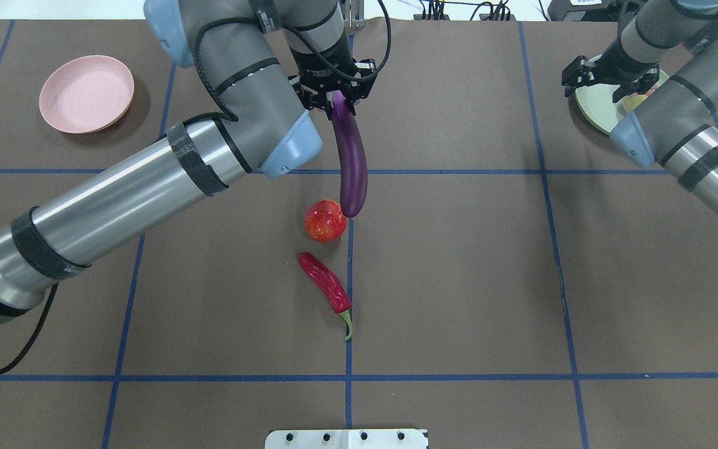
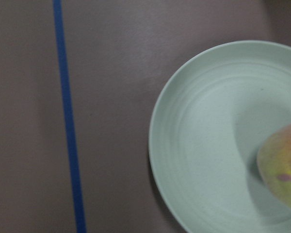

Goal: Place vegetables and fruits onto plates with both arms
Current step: 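Lift the eggplant to the pink plate while the right gripper returns toward the tomato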

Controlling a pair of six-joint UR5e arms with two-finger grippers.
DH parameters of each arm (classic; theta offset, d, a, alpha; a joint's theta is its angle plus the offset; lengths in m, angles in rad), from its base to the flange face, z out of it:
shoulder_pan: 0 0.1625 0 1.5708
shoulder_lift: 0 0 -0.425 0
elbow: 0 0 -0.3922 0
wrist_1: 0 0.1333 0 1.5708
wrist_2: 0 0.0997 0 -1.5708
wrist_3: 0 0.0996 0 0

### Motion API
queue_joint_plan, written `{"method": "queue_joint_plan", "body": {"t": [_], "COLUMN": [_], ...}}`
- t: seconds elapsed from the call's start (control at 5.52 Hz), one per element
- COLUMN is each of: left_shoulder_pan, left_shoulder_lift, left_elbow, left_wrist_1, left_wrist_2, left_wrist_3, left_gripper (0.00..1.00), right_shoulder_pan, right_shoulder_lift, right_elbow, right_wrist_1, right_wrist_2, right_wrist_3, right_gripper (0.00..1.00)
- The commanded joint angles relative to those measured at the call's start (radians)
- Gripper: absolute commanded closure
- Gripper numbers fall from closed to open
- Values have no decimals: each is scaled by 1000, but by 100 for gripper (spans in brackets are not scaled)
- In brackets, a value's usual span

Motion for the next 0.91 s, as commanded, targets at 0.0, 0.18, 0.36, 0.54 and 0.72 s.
{"method": "queue_joint_plan", "body": {"t": [0.0,0.18,0.36,0.54,0.72], "left_shoulder_pan": [-120,-213,-269,-339,-396], "left_shoulder_lift": [134,196,198,198,200], "left_elbow": [-4,20,142,290,410], "left_wrist_1": [-10,-9,-12,-58,-91], "left_wrist_2": [-8,-8,-9,-17,-38], "left_wrist_3": [281,442,497,494,499], "left_gripper": [100,100,100,100,100], "right_shoulder_pan": [-176,-247,-316,-392,-426], "right_shoulder_lift": [14,28,28,47,53], "right_elbow": [135,195,247,281,301], "right_wrist_1": [3,2,2,0,-5], "right_wrist_2": [-3,-5,-20,-101,-146], "right_wrist_3": [265,333,407,496,510], "right_gripper": [0,0,0,0,0]}}
